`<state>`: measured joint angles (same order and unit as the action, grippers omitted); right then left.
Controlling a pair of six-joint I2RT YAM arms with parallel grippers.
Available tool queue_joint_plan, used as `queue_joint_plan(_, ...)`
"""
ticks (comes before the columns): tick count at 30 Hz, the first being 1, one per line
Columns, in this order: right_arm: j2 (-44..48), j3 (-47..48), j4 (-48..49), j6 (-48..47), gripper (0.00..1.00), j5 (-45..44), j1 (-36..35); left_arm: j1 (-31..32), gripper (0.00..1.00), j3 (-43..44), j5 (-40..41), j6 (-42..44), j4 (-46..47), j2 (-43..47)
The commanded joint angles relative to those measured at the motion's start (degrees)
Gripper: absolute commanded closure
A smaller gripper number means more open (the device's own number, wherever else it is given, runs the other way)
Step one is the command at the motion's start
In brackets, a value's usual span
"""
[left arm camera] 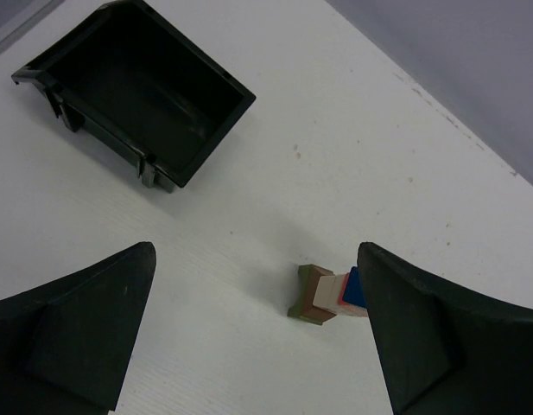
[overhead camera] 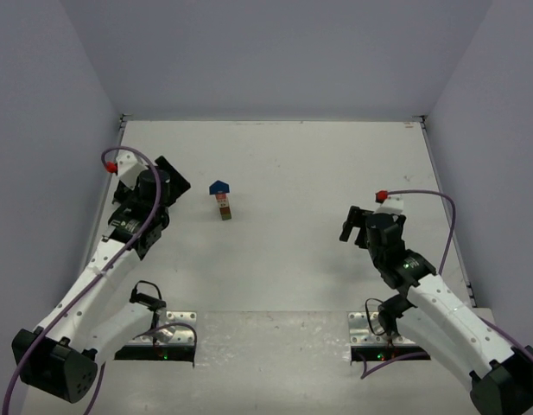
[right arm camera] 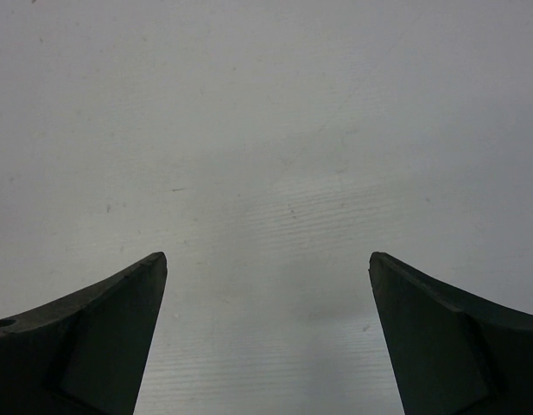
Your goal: Build the wood block tower
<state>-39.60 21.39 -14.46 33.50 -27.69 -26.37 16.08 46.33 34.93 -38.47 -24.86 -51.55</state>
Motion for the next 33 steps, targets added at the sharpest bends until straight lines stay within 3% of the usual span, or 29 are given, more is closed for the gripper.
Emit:
queue_joint_plan(1,-1.1,2.2,-0.7,2.9,0.01,-3.2,0.2,-0.3,0.00,-0.4,1.5,-2.1,2.5,0.4)
queue_joint_plan(33,3.4,-0.9,3.2,1.9,0.01,-4.4,0.2,-0.3,0.00,-0.2,1.2,-1.8,2.1,-1.8)
